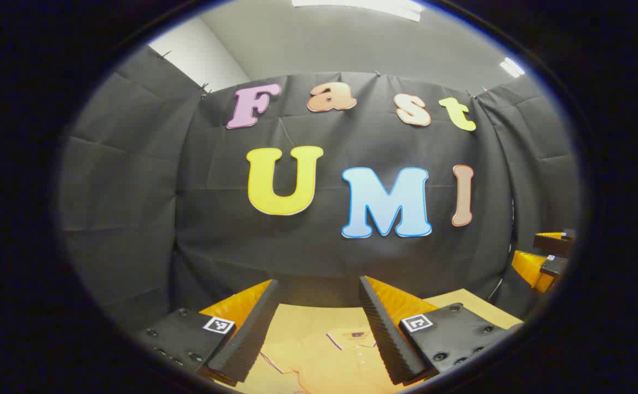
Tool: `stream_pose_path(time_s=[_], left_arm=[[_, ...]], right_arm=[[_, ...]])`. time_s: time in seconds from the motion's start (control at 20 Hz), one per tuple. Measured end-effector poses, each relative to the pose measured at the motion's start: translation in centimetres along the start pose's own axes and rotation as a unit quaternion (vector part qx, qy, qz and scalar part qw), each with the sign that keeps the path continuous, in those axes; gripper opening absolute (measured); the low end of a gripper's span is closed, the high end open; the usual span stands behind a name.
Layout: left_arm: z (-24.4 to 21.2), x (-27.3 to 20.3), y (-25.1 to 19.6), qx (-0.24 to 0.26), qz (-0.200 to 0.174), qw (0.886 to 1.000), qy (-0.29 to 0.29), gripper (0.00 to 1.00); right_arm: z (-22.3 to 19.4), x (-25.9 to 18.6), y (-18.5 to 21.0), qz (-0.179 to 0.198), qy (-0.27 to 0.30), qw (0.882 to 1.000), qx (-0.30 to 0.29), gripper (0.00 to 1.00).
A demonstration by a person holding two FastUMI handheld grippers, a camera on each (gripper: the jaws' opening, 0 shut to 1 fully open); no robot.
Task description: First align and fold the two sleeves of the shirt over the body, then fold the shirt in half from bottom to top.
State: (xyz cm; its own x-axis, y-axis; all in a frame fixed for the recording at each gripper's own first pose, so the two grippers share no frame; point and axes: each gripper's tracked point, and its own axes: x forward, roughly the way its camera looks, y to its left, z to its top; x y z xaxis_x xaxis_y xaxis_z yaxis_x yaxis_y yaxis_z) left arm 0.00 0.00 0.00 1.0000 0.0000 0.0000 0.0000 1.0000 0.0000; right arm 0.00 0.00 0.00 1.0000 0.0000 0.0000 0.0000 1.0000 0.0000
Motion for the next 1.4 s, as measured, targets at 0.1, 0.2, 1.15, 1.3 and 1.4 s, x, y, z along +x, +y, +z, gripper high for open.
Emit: stream_pose_path(time_s=[0.1,0.2,1.15,1.3,1.4], left_arm=[[0.0,0.0,-0.6,0.010,-0.003,1.000,-0.001,0.94],[0.2,0.0,-1.3,0.013,-0.007,1.000,0.000,0.96],[-0.8,0.1,-0.6,0.026,0.031,0.999,0.019,0.94],[-0.7,-0.3,-0.2,0.032,0.044,0.998,0.022,0.94],[-0.7,-0.4,0.1,0.035,0.053,0.998,0.024,0.94]], right_arm=[[-0.4,0.1,0.3,0.009,0.003,1.000,0.004,0.96],[-0.4,0.2,0.3,0.016,0.001,1.000,0.007,0.96],[-7.6,5.1,-0.4,0.030,0.079,0.996,0.032,0.97],[-10.2,6.7,-0.3,0.033,0.103,0.993,0.038,0.97],[-12.3,7.8,0.1,0.037,0.124,0.991,0.039,0.97]])
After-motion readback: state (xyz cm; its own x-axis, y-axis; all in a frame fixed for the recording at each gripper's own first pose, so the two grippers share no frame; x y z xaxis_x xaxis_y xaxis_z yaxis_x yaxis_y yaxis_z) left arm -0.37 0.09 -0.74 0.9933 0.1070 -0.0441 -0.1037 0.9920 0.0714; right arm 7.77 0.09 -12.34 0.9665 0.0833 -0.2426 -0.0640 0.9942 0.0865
